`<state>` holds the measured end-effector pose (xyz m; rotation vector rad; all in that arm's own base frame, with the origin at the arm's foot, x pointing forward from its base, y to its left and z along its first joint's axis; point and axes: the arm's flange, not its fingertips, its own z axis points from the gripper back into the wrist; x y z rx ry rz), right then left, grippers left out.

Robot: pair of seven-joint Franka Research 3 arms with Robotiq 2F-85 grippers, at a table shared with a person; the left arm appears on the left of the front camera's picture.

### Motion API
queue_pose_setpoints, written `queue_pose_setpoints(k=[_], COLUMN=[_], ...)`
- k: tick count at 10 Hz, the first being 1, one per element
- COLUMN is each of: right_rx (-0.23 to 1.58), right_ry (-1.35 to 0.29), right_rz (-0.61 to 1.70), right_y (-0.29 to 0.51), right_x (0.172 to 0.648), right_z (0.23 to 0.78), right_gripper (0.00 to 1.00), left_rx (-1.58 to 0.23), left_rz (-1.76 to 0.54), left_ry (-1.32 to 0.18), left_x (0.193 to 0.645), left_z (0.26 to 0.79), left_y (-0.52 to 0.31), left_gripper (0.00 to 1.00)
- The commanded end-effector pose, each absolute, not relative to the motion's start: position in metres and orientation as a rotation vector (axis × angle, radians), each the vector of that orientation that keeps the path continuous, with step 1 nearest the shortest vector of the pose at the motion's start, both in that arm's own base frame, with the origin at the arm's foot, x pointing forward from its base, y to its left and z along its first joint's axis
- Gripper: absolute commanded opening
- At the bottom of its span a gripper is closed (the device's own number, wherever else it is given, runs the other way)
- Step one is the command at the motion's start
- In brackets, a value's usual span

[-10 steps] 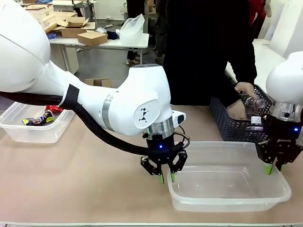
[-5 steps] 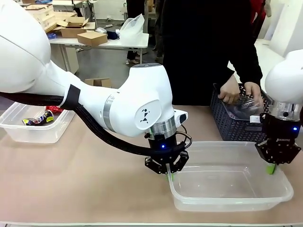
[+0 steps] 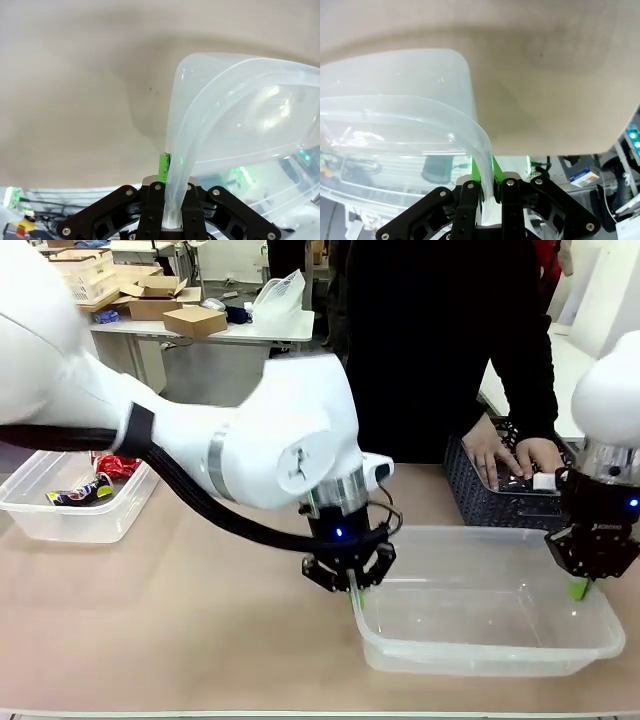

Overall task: Sort the waste into each basket.
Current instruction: Pick up the Organizing box on the right side of the table and lift it.

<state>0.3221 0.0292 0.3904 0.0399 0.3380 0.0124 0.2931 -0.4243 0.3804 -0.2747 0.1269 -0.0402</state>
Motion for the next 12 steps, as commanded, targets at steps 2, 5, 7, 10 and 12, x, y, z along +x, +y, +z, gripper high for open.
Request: queue_pose_setpoints(k=[2, 5, 7, 10, 12], right_rx=[-0.089, 0.033, 0.033, 0.033, 0.032], right_ry=[0.241, 0.208, 0.208, 0.208, 0.189], right_rz=[0.019, 0.035, 0.035, 0.035, 0.097], right_y=[0.042, 0.070, 0.070, 0.070, 0.093], right_x=[0.269, 0.281, 0.281, 0.281, 0.292], right_z=[0.455, 0.477, 0.477, 0.477, 0.485], right_gripper=[0.00, 0.00, 0.00, 0.00, 0.06], left_rx=[-0.309, -0.331, -0.331, -0.331, -0.320], left_rz=[-0.078, -0.088, -0.088, -0.088, -0.114], left_ry=[0.120, 0.130, 0.130, 0.130, 0.156], left_x=[0.318, 0.303, 0.303, 0.303, 0.300], left_z=[0.476, 0.473, 0.473, 0.473, 0.463], left_y=[-0.342, -0.376, -0.376, -0.376, -0.380], left_gripper=[0.00, 0.00, 0.00, 0.00, 0.03])
